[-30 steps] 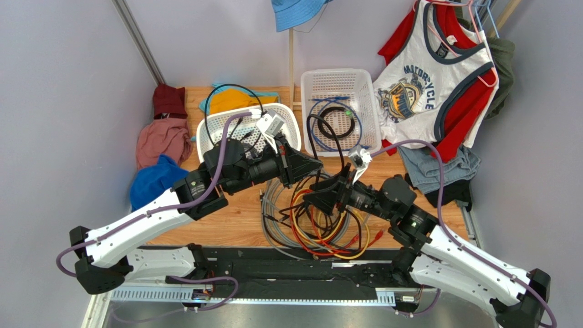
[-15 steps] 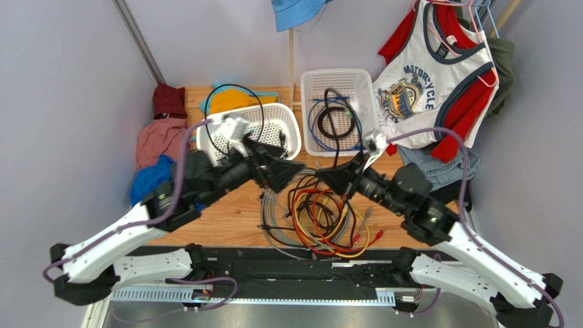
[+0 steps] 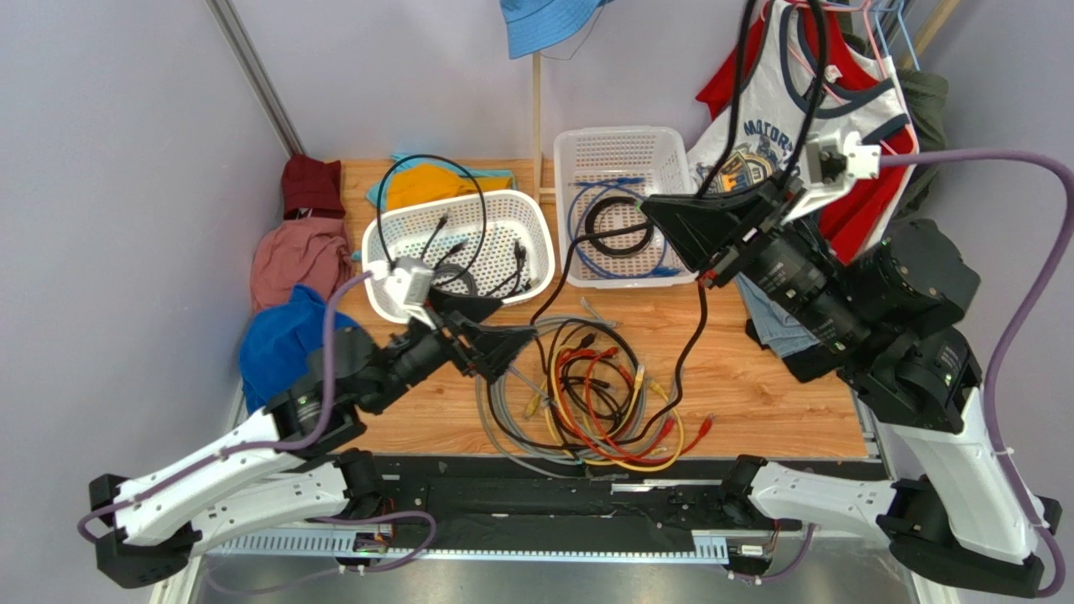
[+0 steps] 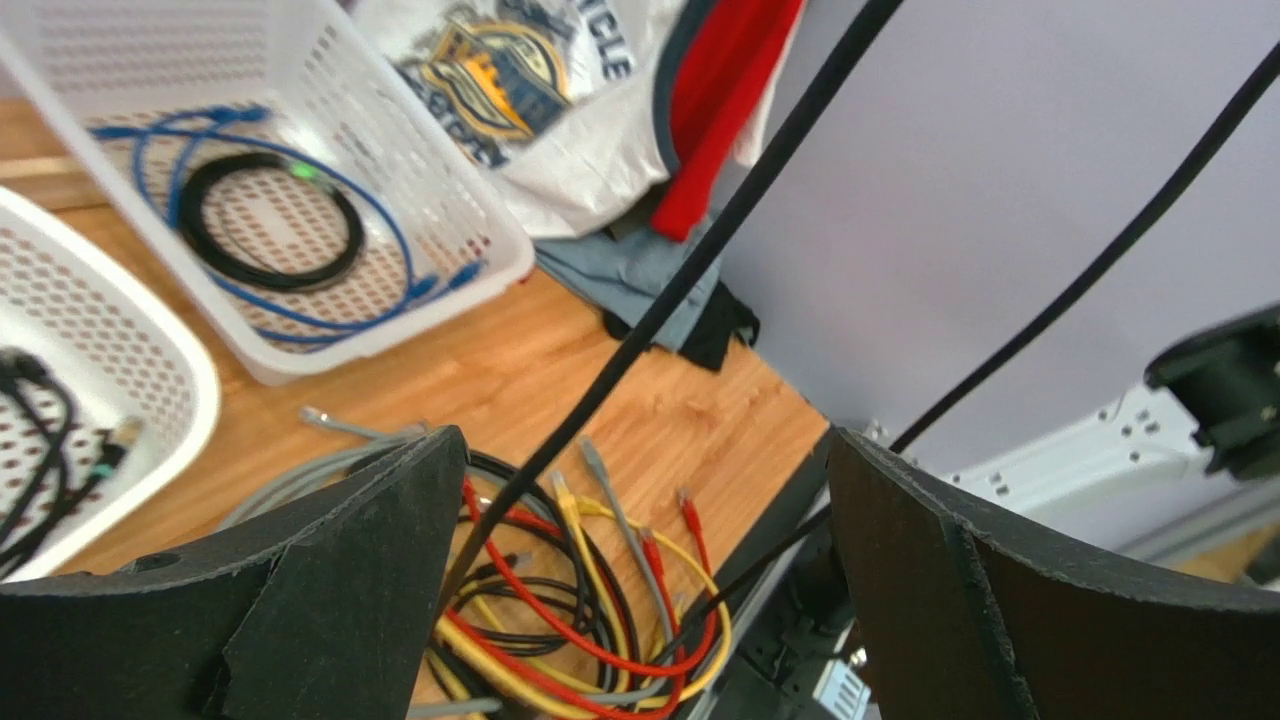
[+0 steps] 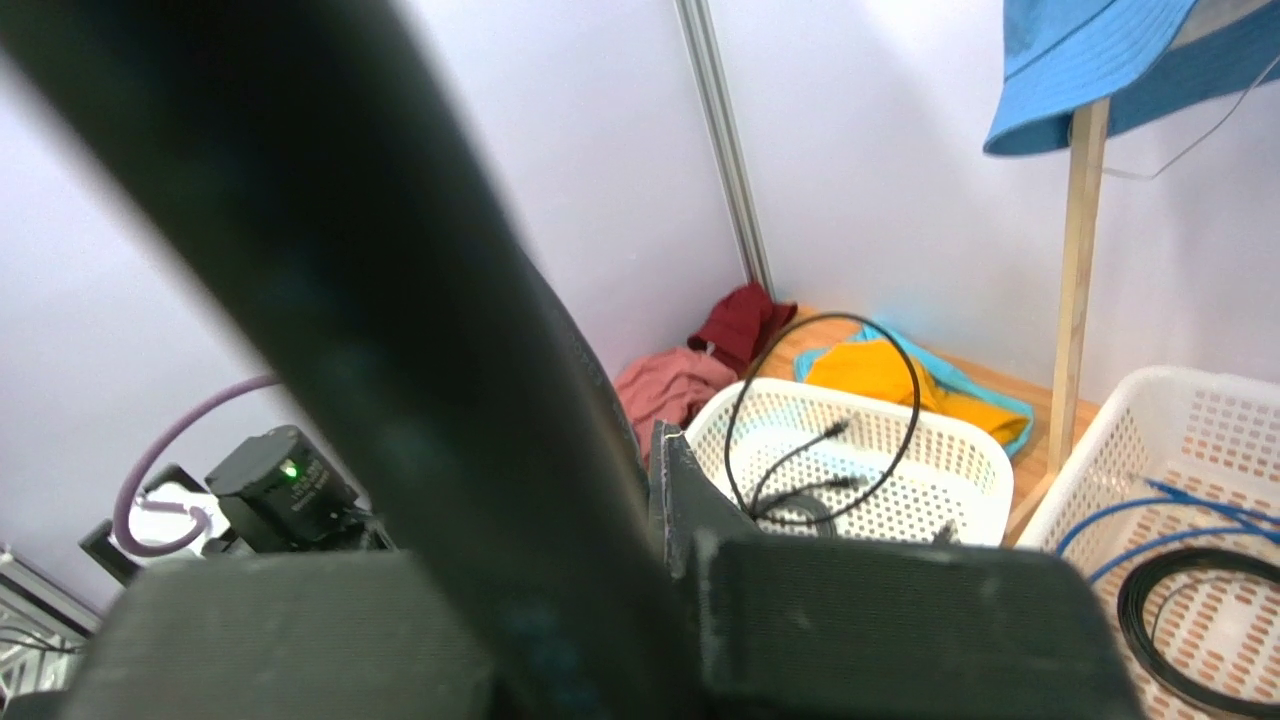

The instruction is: Untangle the cables

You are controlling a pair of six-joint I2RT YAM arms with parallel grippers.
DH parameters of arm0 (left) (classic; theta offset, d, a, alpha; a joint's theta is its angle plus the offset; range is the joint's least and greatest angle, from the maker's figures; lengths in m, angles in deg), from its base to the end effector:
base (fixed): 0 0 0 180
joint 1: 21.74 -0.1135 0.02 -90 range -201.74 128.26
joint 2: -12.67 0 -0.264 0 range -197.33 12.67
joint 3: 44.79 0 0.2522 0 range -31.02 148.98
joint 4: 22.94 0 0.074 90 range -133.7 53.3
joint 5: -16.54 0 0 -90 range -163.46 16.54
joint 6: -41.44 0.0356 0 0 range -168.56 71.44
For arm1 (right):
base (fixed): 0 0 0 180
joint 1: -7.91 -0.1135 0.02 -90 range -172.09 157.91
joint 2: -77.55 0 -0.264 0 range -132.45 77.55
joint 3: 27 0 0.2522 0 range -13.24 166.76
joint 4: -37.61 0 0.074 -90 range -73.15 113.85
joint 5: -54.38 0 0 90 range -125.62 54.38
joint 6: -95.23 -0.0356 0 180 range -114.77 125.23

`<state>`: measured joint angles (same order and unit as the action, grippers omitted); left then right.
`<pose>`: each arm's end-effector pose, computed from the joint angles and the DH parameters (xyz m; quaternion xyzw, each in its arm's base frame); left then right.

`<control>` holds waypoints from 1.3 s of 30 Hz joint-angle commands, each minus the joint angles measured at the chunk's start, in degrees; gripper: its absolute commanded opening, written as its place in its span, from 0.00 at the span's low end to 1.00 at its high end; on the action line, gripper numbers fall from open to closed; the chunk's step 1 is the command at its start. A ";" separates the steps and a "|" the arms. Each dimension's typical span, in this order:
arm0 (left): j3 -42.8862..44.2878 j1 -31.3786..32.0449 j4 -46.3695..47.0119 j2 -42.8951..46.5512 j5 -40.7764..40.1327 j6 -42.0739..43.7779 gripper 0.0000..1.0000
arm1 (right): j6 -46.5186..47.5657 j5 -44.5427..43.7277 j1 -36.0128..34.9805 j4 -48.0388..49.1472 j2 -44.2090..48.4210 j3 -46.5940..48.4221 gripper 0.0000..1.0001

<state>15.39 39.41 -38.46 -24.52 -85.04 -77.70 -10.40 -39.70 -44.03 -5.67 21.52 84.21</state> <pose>0.0785 -0.1278 0.3857 0.1080 0.6517 -0.4832 0.5746 0.0782 0.0958 0.5621 -0.1699 0.6069 0.4129 0.6575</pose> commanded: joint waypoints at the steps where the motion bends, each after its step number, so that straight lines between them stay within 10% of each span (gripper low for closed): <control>1: 0.26 0.20 7.99 -5.69 11.20 1.99 0.98 | 0.26 0.47 0.09 -3.61 -4.17 7.56 0.00; 8: -3.07 0.29 13.62 -6.59 9.56 2.95 0.99 | -0.27 1.17 0.00 -4.32 -7.16 19.61 0.00; 23: -4.23 0.29 18.28 -13.16 7.00 5.68 0.99 | -5.27 6.35 0.00 -0.45 -5.31 15.39 0.00; 30: 0.78 0.29 27.65 -23.70 24.91 3.93 0.99 | -8.09 10.23 0.00 -1.16 -7.16 21.47 0.00; 33: 2.36 0.20 29.36 -25.99 29.24 3.75 0.67 | -7.74 9.97 0.09 -1.24 -6.64 20.59 0.00; 34: 2.98 0.20 28.05 -26.18 28.80 4.01 0.34 | -7.39 9.18 0.09 -1.24 -6.29 20.15 0.00; 36: 3.33 0.20 24.02 -25.13 26.61 4.97 0.00 | -6.17 8.04 0.09 -1.59 -5.15 18.92 0.00; 39: -0.42 0.20 24.25 -19.97 26.60 4.54 0.00 | -4.41 5.49 0.00 -1.95 -3.65 16.73 0.00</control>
<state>15.89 39.41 -16.14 -50.42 -60.71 -72.85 -16.13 -31.94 -44.03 -12.01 15.01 102.02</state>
